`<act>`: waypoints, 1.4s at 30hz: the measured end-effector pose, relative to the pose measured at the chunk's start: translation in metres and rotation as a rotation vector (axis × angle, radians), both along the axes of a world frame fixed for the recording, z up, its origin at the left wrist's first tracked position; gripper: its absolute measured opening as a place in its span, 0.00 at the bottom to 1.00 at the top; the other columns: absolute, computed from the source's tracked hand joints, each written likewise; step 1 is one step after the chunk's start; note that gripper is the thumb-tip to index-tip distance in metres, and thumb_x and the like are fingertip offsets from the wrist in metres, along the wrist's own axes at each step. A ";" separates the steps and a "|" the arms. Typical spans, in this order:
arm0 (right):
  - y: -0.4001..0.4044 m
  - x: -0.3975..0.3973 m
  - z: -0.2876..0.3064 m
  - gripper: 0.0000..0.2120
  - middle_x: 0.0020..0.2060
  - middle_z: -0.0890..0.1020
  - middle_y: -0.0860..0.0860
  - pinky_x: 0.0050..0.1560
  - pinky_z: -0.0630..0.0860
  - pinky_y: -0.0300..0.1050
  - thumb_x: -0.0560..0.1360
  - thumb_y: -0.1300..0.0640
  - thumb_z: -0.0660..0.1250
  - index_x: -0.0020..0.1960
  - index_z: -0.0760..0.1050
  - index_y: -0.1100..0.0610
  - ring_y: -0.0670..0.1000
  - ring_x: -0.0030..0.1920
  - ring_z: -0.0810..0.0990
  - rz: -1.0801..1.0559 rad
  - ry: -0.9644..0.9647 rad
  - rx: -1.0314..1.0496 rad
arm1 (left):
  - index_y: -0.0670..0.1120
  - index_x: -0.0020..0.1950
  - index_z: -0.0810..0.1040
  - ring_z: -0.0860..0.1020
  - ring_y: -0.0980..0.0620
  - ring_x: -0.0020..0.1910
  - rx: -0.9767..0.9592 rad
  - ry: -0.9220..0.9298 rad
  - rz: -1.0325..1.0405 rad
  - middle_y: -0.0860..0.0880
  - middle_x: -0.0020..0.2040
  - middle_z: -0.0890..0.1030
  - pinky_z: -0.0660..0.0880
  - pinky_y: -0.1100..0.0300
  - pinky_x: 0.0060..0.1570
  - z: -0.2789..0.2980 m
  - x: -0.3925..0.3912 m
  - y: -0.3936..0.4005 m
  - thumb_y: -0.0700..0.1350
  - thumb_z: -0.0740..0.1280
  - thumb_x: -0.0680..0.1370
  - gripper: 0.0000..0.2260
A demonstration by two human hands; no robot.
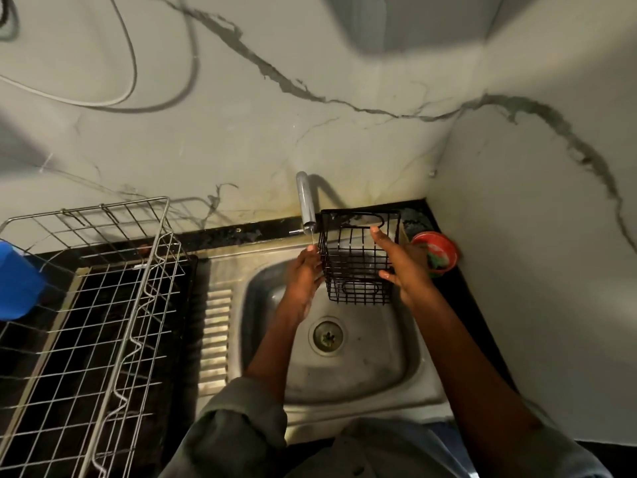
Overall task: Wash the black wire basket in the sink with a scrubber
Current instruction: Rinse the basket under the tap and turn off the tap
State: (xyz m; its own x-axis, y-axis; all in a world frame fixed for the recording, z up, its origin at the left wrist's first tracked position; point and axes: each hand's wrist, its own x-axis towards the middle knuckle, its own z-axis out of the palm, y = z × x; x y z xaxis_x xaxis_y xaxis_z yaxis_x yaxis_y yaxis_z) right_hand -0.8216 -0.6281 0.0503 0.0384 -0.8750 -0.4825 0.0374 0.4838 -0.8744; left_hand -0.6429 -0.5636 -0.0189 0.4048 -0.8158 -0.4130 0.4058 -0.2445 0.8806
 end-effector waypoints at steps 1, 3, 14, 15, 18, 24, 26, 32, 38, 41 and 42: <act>0.001 0.003 -0.002 0.39 0.62 0.78 0.49 0.57 0.82 0.55 0.66 0.40 0.81 0.69 0.72 0.54 0.49 0.58 0.75 0.009 -0.002 -0.004 | 0.47 0.68 0.79 0.83 0.45 0.62 0.003 0.002 0.000 0.45 0.62 0.85 0.77 0.50 0.65 -0.001 0.001 0.001 0.54 0.59 0.87 0.16; 0.008 0.009 -0.002 0.34 0.61 0.80 0.53 0.56 0.82 0.56 0.63 0.37 0.82 0.62 0.76 0.51 0.48 0.54 0.78 0.041 0.035 -0.015 | 0.46 0.69 0.79 0.82 0.44 0.63 0.006 -0.003 0.000 0.45 0.62 0.85 0.77 0.48 0.66 -0.002 0.005 0.004 0.56 0.59 0.87 0.19; 0.027 0.024 0.013 0.50 0.75 0.69 0.54 0.59 0.81 0.61 0.66 0.37 0.80 0.79 0.61 0.51 0.57 0.70 0.72 -0.029 0.041 0.019 | 0.47 0.65 0.80 0.84 0.45 0.61 0.024 -0.056 0.061 0.46 0.59 0.87 0.78 0.51 0.64 0.001 0.016 0.020 0.46 0.63 0.86 0.11; 0.029 0.026 0.016 0.50 0.74 0.70 0.53 0.59 0.81 0.61 0.65 0.36 0.80 0.79 0.62 0.51 0.56 0.68 0.73 -0.045 0.030 0.027 | 0.49 0.64 0.81 0.84 0.46 0.61 0.026 -0.067 0.059 0.47 0.58 0.87 0.78 0.50 0.64 0.001 0.015 0.019 0.46 0.63 0.86 0.10; 0.030 0.027 0.019 0.51 0.70 0.74 0.54 0.58 0.81 0.60 0.63 0.37 0.82 0.77 0.64 0.53 0.54 0.64 0.76 -0.067 -0.001 0.044 | 0.50 0.66 0.81 0.83 0.47 0.61 0.016 -0.068 0.067 0.48 0.60 0.86 0.78 0.49 0.65 0.007 0.012 0.016 0.48 0.63 0.86 0.11; 0.039 0.023 0.029 0.46 0.65 0.75 0.54 0.63 0.78 0.61 0.69 0.47 0.80 0.80 0.60 0.54 0.53 0.59 0.76 -0.024 -0.036 0.032 | 0.59 0.75 0.74 0.72 0.45 0.74 -0.015 -0.109 -0.024 0.48 0.75 0.75 0.69 0.40 0.74 0.003 0.004 0.016 0.55 0.63 0.85 0.18; 0.044 0.023 0.032 0.42 0.59 0.76 0.51 0.64 0.78 0.61 0.71 0.48 0.80 0.78 0.63 0.55 0.51 0.54 0.76 -0.046 -0.054 0.033 | 0.64 0.77 0.70 0.69 0.46 0.77 -0.006 -0.140 -0.068 0.49 0.78 0.72 0.67 0.39 0.75 0.003 0.001 0.014 0.53 0.61 0.85 0.20; 0.052 0.025 0.035 0.41 0.56 0.75 0.50 0.62 0.79 0.59 0.70 0.44 0.79 0.75 0.67 0.59 0.51 0.53 0.75 -0.036 0.020 -0.006 | 0.60 0.70 0.77 0.79 0.44 0.67 0.043 -0.155 0.012 0.45 0.69 0.81 0.76 0.44 0.68 0.005 0.000 0.011 0.48 0.61 0.86 0.14; 0.056 0.029 0.023 0.22 0.40 0.78 0.45 0.54 0.82 0.53 0.66 0.35 0.78 0.42 0.73 0.49 0.43 0.41 0.76 0.086 0.104 -0.012 | 0.57 0.70 0.77 0.79 0.43 0.66 0.053 -0.126 0.037 0.46 0.66 0.83 0.76 0.45 0.67 0.007 0.003 0.027 0.48 0.61 0.86 0.14; 0.061 0.031 0.020 0.21 0.37 0.78 0.43 0.54 0.83 0.57 0.66 0.34 0.78 0.38 0.73 0.48 0.44 0.39 0.77 0.086 0.137 -0.030 | 0.55 0.68 0.78 0.80 0.42 0.63 0.055 -0.114 0.067 0.47 0.62 0.84 0.77 0.48 0.62 0.005 0.004 0.037 0.46 0.61 0.86 0.13; 0.063 0.032 0.020 0.21 0.36 0.78 0.43 0.53 0.83 0.57 0.66 0.35 0.78 0.37 0.73 0.49 0.44 0.39 0.77 0.065 0.133 -0.037 | 0.55 0.68 0.78 0.80 0.42 0.62 0.046 -0.109 0.074 0.47 0.62 0.84 0.78 0.48 0.61 0.005 0.003 0.039 0.46 0.61 0.86 0.13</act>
State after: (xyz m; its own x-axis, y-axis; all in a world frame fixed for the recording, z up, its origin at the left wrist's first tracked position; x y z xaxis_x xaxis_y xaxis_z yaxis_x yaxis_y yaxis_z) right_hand -0.7899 -0.5656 0.0698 0.0333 -0.8902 -0.4543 -0.1107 0.4485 -0.8869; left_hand -0.6396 -0.5242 -0.0138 0.5074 -0.7634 -0.3997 0.3265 -0.2589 0.9090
